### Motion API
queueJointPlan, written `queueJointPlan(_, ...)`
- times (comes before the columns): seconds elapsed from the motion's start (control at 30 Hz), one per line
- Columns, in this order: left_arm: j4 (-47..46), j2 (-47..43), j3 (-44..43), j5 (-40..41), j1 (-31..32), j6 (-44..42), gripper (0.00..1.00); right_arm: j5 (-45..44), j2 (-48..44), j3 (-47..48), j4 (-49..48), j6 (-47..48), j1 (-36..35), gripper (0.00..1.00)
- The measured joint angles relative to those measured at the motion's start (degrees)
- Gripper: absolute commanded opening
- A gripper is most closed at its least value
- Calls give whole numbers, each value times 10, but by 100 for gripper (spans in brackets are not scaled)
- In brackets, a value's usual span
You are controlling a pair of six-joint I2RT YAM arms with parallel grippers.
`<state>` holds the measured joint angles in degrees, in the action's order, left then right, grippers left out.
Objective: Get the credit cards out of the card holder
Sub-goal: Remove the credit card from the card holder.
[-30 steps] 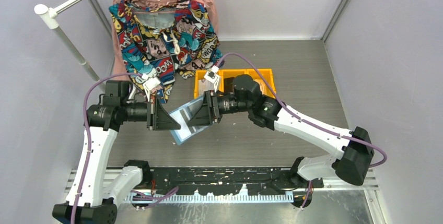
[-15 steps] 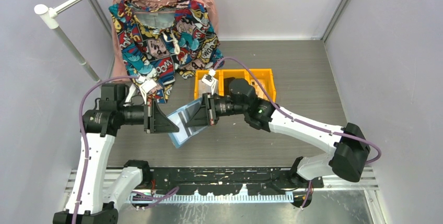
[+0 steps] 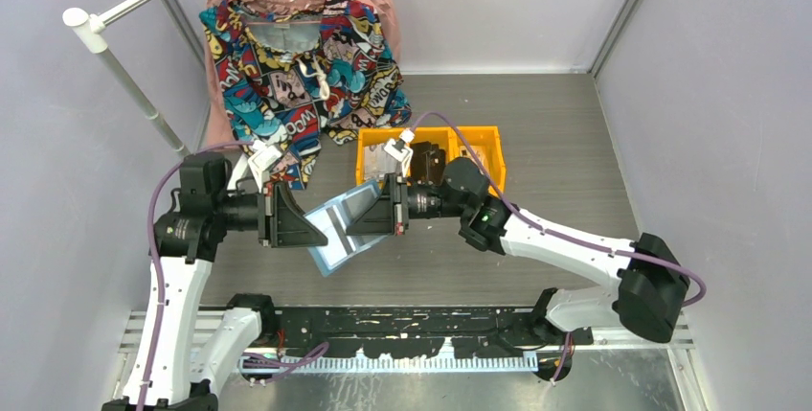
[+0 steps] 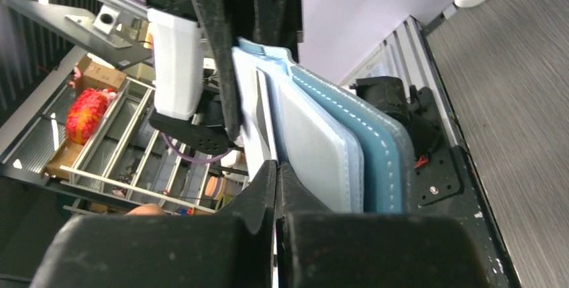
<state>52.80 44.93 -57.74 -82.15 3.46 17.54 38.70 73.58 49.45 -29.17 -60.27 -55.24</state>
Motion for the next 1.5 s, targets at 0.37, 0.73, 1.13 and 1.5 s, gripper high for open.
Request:
queueJointPlan(0.37,-45,-5,0,-30,5,4,0,-12,-51,-30,-65,-22,-12,27)
queueJointPlan(0.73,-45,-11,0,-25,1,4,0,-5,-28,5,-5,0,-13,24)
queueJointPlan(1.13,-42,-16,0,-28,-2,3,4,-20,-30,30,71,43,-16,1)
queueJointPlan(1.5,-45,-16,0,-31,3,3,0,-65,-72,-11,38,42,-27,1)
